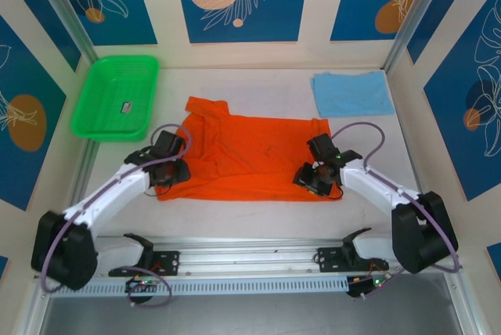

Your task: Fold and stack the t-shirts

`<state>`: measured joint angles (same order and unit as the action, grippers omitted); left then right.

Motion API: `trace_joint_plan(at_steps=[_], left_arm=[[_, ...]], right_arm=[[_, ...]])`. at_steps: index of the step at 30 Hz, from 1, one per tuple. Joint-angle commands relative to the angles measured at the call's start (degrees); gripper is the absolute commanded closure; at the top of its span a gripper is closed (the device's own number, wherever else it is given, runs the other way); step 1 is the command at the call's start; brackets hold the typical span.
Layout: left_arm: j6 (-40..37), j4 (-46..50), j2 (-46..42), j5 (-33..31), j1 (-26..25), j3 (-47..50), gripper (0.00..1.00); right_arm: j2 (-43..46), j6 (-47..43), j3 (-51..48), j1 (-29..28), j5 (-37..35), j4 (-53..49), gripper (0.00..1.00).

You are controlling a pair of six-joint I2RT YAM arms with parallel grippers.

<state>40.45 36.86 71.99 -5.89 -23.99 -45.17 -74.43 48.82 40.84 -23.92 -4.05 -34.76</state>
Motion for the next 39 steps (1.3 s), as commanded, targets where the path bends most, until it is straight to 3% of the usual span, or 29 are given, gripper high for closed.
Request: trace_joint_plan(at_steps=[1, 8, 13, 25, 29, 32, 35, 39], left_arm=[[-2.21, -3.95, 5.79, 1.89, -0.95, -1.28, 0.65], [-1.51, -3.64, 13.95, -4.36, -0.96, 1.13, 0.64], [0.21, -3.20, 13.53, -4.00, -0.97, 5.38, 0.62], [8.29, 7.79, -6.14, -6.32, -3.55, 15.00, 0.61], [10.37, 10.40, -12.10, -5.97, -4.64, 15.08, 0.60], [10.04, 12.51, -12.83, -7.70, -4.54, 10.49, 0.55], [8.60, 13.60, -12.13, -9.40, -4.17, 2.63, 0.38], [6.49, 11.23, -4.53, -7.74, -0.26, -11.19, 0.32]], right_arm=[[-2.36, 1.77, 1.09, -2.14, 1.18, 1.36, 0.56], [-9.32, 3.15, 1.21, -3.50, 0.68, 0.83, 0.62], [-11.27, 2.77, 1.67, -5.55, 0.77, -1.21, 0.67], [-6.68, 5.02, -5.19, -8.77, 2.55, -3.04, 0.63], [-3.86, 5.15, -5.58, -9.01, 2.21, -4.25, 0.57], [-0.59, 4.65, -3.28, -8.97, 3.51, -4.50, 0.51], [3.78, 3.68, 0.35, -8.88, 4.53, -3.43, 0.42], [8.33, 1.79, 6.30, -5.68, 2.05, -1.26, 0.29]])
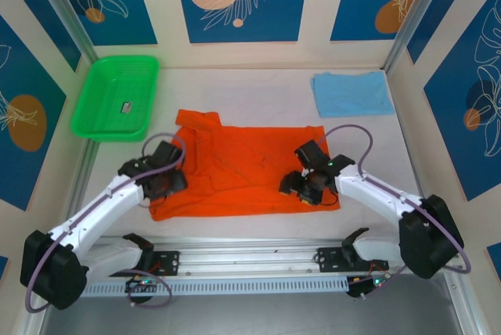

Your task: Fold and stack the t-shirts

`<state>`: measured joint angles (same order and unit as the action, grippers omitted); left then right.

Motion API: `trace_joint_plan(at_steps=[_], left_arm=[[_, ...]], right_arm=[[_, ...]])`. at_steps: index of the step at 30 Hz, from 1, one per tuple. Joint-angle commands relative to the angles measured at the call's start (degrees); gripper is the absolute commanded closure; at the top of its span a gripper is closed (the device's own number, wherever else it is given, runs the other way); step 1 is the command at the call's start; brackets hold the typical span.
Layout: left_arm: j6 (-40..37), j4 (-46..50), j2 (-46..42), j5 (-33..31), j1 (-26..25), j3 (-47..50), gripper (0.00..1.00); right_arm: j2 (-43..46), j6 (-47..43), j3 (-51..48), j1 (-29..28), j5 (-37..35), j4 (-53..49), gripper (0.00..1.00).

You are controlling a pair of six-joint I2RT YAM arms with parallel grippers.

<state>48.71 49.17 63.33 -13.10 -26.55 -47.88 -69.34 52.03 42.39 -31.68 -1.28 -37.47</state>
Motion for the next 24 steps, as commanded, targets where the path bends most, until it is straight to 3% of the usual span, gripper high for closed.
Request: trace_joint_plan(at_steps=[1, 4, 8, 14, 17, 20, 24], left_arm=[[-2.10, -1.86, 6.96, -0.71, 3.18, -11.76, 0.32], [-2.92, -2.52, 18.84, 2.35, 6.77, -23.85, 0.29], [-6.24, -1.69, 34.55, 3.65, 9.82, -40.81, 0.23], [-14.01, 7.54, 57.65, 1.46, 13.49, -68.99, 0.16], [-16.42, 11.02, 66.54, 3.36, 15.39, -79.20, 0.20], [-17.90, 14.43, 72.99, 4.03, 16.81, -86.09, 0.23], [-19.18, 13.85, 75.71, 0.82, 17.45, -86.60, 0.23]], right_arm=[[3.55, -2.12, 6.10, 3.62, -1.63, 2.33, 0.28], [0.80, -5.30, 11.79, 11.21, -2.76, 4.39, 0.28], [-10.74, -9.58, 21.78, 21.09, -5.58, 3.31, 0.31], [-31.27, -14.88, 36.28, 30.13, -4.06, 0.78, 0.46], [-38.36, -16.45, 41.89, 32.39, -2.25, -0.42, 0.54], [-43.46, -18.23, 46.02, 32.48, -1.87, -2.08, 0.54], [-48.40, -19.23, 49.54, 32.19, -2.10, -4.06, 0.53]])
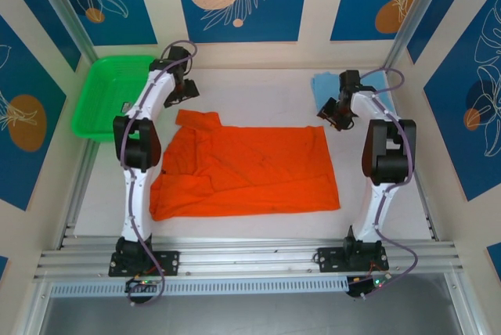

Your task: Fold and stack the t-shirts

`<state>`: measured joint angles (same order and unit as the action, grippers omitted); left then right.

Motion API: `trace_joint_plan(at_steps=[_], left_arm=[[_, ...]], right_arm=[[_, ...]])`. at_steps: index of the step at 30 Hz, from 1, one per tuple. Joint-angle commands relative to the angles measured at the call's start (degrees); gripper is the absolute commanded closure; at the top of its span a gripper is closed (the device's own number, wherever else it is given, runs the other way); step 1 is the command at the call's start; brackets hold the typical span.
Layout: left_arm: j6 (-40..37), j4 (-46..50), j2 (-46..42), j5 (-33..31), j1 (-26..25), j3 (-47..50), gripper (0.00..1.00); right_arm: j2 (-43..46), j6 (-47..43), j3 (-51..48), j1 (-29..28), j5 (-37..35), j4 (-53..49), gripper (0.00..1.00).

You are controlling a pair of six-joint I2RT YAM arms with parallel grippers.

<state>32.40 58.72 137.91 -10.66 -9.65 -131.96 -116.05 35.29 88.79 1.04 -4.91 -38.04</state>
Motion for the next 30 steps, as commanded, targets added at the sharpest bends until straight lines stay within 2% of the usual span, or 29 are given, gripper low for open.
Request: trace_joint_plan(at_steps=[1, 3, 6, 10, 14, 30], left_arm=[[-3.48, 4.29, 2.01, -2.15, 0.59, -2.88, 0.24], [-4.30, 4.34, 3.65, -2.95, 0.81, -3.54, 0.24], [-5.17, 3.18, 5.84, -0.94, 1.59, -4.46, 0.28], [-7.21, 2.37, 9.51, 1.34, 1.95, -8.69, 0.32], [-7.71, 3.00, 13.08, 0.94, 2.55, -12.79, 0.38], [-10.43, 0.87, 15.93, 2.91, 2.74, -13.06, 0.60]], right_arm=[[-2.50, -2.67, 3.25, -0.72, 2.23, -3.13, 0.53], [-3.76, -3.23, 3.35, -1.03, 2.22, -2.55, 0.53], [-5.53, -3.90, 4.55, -1.04, 1.15, -2.92, 0.53], [-5.98, -4.26, 5.01, -0.73, 1.00, -1.99, 0.53], [-7.15, -4.74, 5.93, -0.60, 1.58, -1.84, 0.53], [-10.59, -5.31, 8.59, -0.51, 0.34, -3.19, 0.55]])
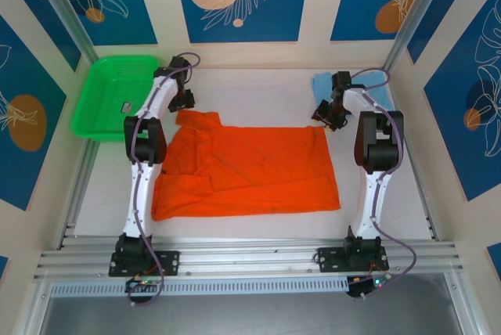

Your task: Fold and stack the t-shirts

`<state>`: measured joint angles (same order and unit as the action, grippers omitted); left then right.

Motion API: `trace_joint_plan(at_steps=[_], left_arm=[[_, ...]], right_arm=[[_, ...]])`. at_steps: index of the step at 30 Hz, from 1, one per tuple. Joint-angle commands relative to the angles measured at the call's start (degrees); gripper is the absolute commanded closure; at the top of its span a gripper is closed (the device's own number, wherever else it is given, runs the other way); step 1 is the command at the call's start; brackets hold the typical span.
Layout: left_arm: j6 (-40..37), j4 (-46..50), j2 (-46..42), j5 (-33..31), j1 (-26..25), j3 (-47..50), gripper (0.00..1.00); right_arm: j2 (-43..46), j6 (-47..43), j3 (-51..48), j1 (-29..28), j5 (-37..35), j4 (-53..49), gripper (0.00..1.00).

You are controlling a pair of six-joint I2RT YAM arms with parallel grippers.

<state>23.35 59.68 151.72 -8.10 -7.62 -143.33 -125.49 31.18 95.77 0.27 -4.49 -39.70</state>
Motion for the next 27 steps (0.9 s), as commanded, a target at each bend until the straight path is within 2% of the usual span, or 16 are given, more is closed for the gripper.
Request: trace_joint_plan(at_steps=[1, 4, 8, 10, 14, 21, 27], left_arm=[[-1.42, -0.17, 2.17, 0.53, 0.69, -1.62, 0.63], [-1.73, -0.52, 2.35, 1.04, 0.73, -1.61, 0.72], [-1.73, -1.01, 2.20, 1.81, 0.73, -1.62, 0.85], [-1.73, -1.31, 2.14, 2.24, 0.70, -1.63, 0.89], [-1.91, -1.91, 1.46, 2.69, 0.67, -1.63, 1.00], [-2.79, -3.85, -0.95, 4.03, 0.18, -1.61, 1.00], [-4.05, -5.96, -3.72, 5.55, -0.66, -1.53, 1.00]], right_arm=[[-1.20, -1.20, 1.62, 0.25, -0.31, -1.68, 0.55], [-1.72, -1.05, 2.14, 0.35, -0.52, -2.23, 0.57], [-2.84, -0.79, 3.26, 0.09, 0.31, -2.86, 0.65], [-3.91, -0.99, 4.61, -0.09, -0.24, -4.94, 0.68], [-3.88, -0.88, 4.37, -0.03, 0.12, -4.86, 0.82], [-2.08, -0.62, 2.39, 0.32, 1.87, -3.45, 1.00], [3.70, 0.97, -2.25, 1.53, 4.89, 1.45, 1.00]])
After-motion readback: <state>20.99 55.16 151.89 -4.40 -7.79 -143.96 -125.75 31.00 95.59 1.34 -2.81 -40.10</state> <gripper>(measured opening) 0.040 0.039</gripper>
